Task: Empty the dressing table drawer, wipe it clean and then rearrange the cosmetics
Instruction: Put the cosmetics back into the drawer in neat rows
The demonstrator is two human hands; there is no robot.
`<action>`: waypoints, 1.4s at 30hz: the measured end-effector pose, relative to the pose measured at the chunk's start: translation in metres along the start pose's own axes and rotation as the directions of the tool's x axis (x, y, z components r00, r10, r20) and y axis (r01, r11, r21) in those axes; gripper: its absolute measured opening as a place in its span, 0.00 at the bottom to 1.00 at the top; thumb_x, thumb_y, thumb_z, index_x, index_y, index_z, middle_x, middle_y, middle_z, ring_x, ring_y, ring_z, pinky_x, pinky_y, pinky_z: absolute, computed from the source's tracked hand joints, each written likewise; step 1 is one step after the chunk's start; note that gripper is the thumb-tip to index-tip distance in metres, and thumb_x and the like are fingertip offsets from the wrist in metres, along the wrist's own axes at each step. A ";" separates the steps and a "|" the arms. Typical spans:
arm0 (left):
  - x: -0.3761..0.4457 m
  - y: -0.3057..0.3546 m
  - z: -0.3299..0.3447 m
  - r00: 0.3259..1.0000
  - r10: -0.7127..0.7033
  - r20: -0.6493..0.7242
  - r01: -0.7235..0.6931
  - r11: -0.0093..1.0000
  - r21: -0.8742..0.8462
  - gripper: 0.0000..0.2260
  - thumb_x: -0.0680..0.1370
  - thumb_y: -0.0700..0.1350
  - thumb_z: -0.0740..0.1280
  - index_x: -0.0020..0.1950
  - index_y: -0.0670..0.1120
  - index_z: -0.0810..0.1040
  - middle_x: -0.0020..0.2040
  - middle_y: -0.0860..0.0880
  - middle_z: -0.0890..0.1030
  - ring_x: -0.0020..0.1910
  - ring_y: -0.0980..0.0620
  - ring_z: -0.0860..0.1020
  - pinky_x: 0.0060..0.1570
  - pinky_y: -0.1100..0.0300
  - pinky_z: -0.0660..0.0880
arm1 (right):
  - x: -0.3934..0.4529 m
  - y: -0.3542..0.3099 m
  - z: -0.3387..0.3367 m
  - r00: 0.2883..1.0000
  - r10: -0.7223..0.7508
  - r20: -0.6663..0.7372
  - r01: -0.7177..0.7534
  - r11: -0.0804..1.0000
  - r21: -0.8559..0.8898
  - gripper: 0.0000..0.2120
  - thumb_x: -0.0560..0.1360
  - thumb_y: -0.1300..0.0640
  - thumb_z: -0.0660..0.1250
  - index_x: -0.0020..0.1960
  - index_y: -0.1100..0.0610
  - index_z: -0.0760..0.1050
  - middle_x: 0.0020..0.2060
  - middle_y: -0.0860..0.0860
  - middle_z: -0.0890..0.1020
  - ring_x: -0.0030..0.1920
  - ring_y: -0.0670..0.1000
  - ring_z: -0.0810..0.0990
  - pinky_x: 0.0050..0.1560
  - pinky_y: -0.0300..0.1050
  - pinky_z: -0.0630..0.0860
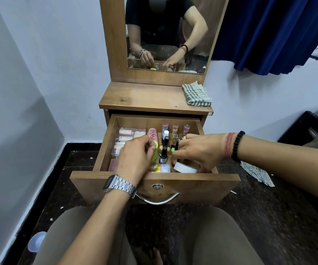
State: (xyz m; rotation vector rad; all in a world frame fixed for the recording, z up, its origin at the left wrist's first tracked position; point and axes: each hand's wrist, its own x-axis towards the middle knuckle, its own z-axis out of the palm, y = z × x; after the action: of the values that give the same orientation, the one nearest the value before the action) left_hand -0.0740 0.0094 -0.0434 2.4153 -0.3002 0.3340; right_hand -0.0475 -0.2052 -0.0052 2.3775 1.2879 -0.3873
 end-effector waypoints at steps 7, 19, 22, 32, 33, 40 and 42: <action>0.000 0.001 0.000 1.000 0.010 0.006 -0.010 1.000 0.013 0.03 0.76 0.43 0.67 0.45 0.48 0.80 0.41 0.53 0.82 0.42 0.53 0.78 0.40 0.58 0.74 | 0.002 -0.001 0.000 0.999 -0.038 0.022 0.037 0.998 0.045 0.29 0.70 0.54 0.70 0.67 0.52 0.62 0.51 0.53 0.78 0.53 0.54 0.72 0.55 0.52 0.75; 0.000 -0.001 0.001 1.000 0.022 0.000 -0.022 1.000 0.008 0.02 0.76 0.43 0.68 0.45 0.49 0.80 0.42 0.53 0.82 0.43 0.52 0.79 0.41 0.56 0.74 | 0.007 0.000 0.017 0.961 -0.234 -0.147 0.209 0.963 -0.167 0.21 0.73 0.64 0.67 0.65 0.51 0.71 0.56 0.47 0.79 0.50 0.47 0.67 0.47 0.40 0.67; 0.000 -0.002 0.002 1.000 0.028 0.000 -0.028 1.000 0.006 0.02 0.75 0.43 0.68 0.44 0.49 0.80 0.41 0.54 0.82 0.43 0.53 0.79 0.40 0.58 0.74 | 0.009 0.000 0.022 0.953 -0.250 -0.170 0.212 0.954 -0.214 0.18 0.76 0.63 0.65 0.64 0.52 0.71 0.54 0.48 0.80 0.49 0.50 0.71 0.46 0.43 0.69; -0.001 0.000 0.002 0.999 0.043 0.018 -0.043 0.999 0.024 0.02 0.76 0.43 0.67 0.45 0.48 0.80 0.42 0.52 0.82 0.43 0.52 0.79 0.42 0.57 0.75 | -0.004 -0.006 0.016 0.970 -0.162 -0.181 0.131 0.977 -0.170 0.16 0.80 0.61 0.60 0.66 0.51 0.71 0.61 0.47 0.78 0.53 0.50 0.74 0.51 0.44 0.71; -0.001 0.001 0.002 0.999 0.046 0.021 -0.047 0.998 0.029 0.02 0.76 0.43 0.67 0.46 0.48 0.80 0.42 0.52 0.82 0.44 0.52 0.79 0.43 0.56 0.75 | -0.008 -0.007 0.012 0.973 -0.127 -0.193 0.102 0.986 -0.132 0.16 0.80 0.61 0.60 0.66 0.51 0.71 0.60 0.48 0.78 0.53 0.51 0.74 0.52 0.45 0.72; -0.004 0.004 -0.001 0.994 0.097 0.056 -0.101 0.992 0.072 0.02 0.77 0.45 0.67 0.47 0.49 0.80 0.43 0.53 0.82 0.44 0.53 0.79 0.42 0.58 0.74 | -0.037 -0.021 -0.004 0.953 0.129 -0.275 -0.095 0.986 0.134 0.15 0.81 0.53 0.57 0.66 0.52 0.71 0.56 0.49 0.80 0.55 0.52 0.77 0.56 0.49 0.74; -0.006 0.006 -0.003 0.989 0.127 0.082 -0.133 0.988 0.079 0.02 0.77 0.46 0.66 0.47 0.50 0.79 0.43 0.53 0.82 0.44 0.53 0.79 0.42 0.57 0.74 | -0.044 -0.028 -0.007 0.939 0.195 -0.284 -0.134 0.966 0.222 0.15 0.80 0.51 0.57 0.65 0.50 0.71 0.54 0.49 0.81 0.53 0.52 0.78 0.54 0.51 0.75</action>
State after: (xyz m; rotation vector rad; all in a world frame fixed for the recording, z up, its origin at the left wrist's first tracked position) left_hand -0.0814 0.0077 -0.0400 2.5017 -0.4889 0.3180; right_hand -0.0946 -0.2205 0.0131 2.7788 1.2082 -0.1043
